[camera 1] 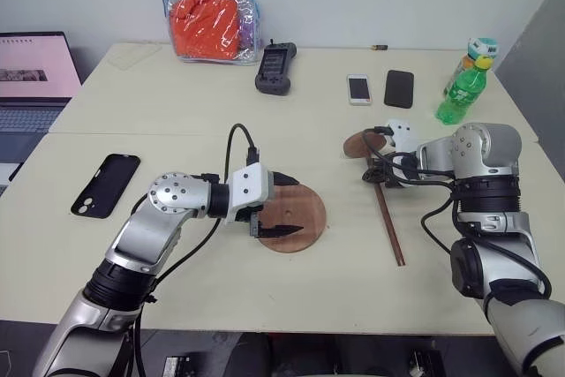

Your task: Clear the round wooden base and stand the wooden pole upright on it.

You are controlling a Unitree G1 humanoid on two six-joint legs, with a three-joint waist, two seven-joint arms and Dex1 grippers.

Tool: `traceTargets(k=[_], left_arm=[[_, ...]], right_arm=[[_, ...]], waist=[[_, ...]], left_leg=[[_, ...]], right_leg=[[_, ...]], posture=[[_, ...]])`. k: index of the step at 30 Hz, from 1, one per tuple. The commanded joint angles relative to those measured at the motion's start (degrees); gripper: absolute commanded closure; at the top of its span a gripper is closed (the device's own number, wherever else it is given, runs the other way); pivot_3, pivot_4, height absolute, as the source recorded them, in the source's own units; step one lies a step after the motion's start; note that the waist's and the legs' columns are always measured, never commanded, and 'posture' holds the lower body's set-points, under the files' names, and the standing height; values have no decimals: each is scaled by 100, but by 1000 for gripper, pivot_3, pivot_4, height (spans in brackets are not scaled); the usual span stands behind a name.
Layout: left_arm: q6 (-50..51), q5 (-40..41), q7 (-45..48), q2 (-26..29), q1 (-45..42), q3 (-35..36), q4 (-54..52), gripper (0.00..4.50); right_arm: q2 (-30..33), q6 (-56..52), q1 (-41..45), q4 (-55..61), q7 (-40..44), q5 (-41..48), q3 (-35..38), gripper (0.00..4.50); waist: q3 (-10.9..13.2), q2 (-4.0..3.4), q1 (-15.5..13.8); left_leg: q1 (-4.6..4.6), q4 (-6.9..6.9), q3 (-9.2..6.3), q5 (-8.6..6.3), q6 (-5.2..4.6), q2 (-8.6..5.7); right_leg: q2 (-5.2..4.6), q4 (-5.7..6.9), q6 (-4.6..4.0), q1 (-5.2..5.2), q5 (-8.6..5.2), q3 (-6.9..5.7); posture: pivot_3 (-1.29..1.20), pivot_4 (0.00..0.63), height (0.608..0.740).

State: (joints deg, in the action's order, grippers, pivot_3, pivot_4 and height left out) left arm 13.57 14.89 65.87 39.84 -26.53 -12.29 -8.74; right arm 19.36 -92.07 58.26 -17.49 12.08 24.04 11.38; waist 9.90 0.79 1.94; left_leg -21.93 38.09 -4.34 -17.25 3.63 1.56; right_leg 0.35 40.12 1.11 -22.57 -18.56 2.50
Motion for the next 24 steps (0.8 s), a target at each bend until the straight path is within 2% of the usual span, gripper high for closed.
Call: traceTargets(k=[1, 5, 9, 11, 13, 17, 24], left_arm=[[316, 482, 71, 328, 104, 749, -98, 0], [568, 647, 162, 826, 416, 1254, -97, 0], [721, 614, 148, 1297, 810, 1589, -264, 0], [970, 733, 15, 1382, 933, 1731, -514, 0], [1095, 837, -15, 1413, 1041, 1850, -663, 0], [1344, 922, -122, 1501, 1253, 2008, -889, 0], [1419, 889, -157, 1659, 1750, 1963, -1444, 0]], right_arm=[[-231, 52, 330, 1267, 49, 259, 392, 4259], [-591, 543, 205, 2792, 224, 600, 401, 4259], [-1199, 3007, -630, 3999, 885, 765, 173, 4259], [-1252, 3998, -1047, 4313, 1179, 560, -192, 4259], [-1284, 5036, -1405, 4421, 1553, 294, -633, 4259], [-1724, 6520, -1891, 4178, 1729, -43, -1295, 4259], [-2089, 8108, -2572, 3414, 2037, -566, -2208, 4260]], waist=[[0, 0, 18], [-1, -3, 131], [-2, -3, 147], [-2, -3, 146], [-1, -4, 123], [-2, -3, 141], [-2, -3, 142]], left_leg=[[-3, -1, 0, 0, 0, 0], [-64, 7, 1, 4, 5, 10], [-67, 5, -12, 3, 2, 13], [-67, 5, -11, 4, 3, 11], [-70, 9, -13, 5, 5, 11], [-62, 21, -7, 7, 7, 10], [-49, 18, -10, 8, 8, 13]], right_leg=[[0, 1, 0, -5, 0, 0], [-2, 70, 0, -85, 0, 0], [-1, 60, 0, -91, 0, -2], [0, 59, 0, -91, 0, -3], [-2, 60, 0, -91, 0, -4], [-3, 73, 0, -89, -1, -4], [-1, 77, 0, -86, -1, -1]], posture=[[0, 150, 740], [0, 150, 740], [0, 150, 740], [0, 150, 740], [0, 150, 740], [0, 150, 740], [0, 150, 740]])
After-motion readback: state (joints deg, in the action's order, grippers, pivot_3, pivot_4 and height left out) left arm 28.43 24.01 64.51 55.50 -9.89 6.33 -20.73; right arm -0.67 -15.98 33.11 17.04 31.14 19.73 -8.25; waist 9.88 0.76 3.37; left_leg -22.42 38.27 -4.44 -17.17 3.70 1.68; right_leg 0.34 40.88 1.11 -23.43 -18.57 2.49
